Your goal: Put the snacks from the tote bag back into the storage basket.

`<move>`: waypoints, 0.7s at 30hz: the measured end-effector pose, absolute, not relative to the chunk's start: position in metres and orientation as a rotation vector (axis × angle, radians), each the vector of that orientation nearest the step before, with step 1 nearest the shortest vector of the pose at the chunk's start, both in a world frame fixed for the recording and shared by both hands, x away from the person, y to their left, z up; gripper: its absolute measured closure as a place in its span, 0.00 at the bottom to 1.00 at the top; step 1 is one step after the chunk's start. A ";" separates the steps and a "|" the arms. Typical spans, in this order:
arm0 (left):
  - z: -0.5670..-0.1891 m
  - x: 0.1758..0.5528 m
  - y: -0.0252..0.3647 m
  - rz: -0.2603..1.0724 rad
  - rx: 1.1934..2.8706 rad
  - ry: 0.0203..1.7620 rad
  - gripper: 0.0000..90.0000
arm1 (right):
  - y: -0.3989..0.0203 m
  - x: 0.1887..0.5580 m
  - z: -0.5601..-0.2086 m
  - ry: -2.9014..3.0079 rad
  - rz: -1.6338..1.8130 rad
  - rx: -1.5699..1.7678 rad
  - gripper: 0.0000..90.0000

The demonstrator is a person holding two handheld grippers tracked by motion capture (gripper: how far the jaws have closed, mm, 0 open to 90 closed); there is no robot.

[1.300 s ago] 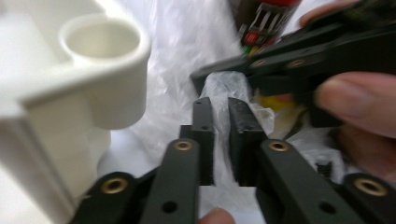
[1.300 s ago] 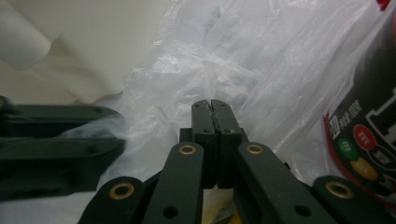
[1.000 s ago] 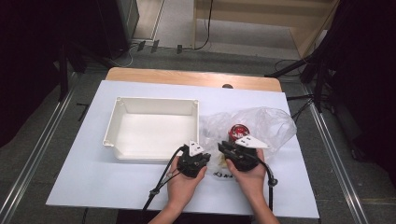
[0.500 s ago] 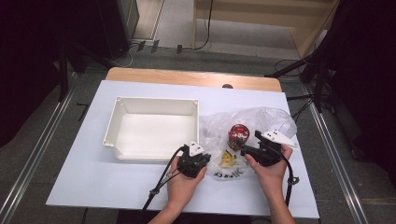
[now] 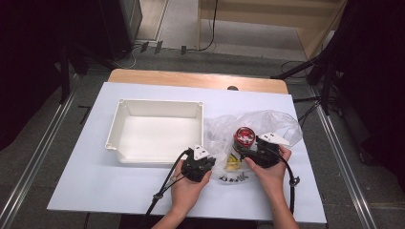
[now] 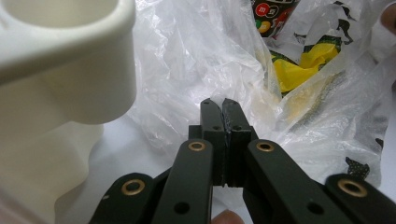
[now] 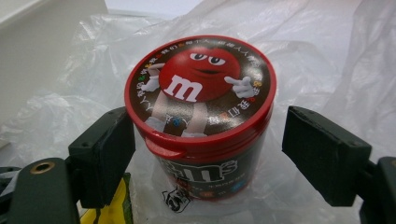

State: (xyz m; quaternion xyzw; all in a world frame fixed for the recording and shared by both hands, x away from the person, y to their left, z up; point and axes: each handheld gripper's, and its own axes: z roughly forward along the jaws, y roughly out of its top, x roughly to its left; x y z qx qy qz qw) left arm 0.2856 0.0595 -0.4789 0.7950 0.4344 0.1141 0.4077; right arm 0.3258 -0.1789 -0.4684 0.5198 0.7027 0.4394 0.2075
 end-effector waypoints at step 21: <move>-0.479 0.285 0.059 0.293 2.013 1.091 1.00 | -0.167 0.338 -0.483 1.920 1.205 1.492 0.26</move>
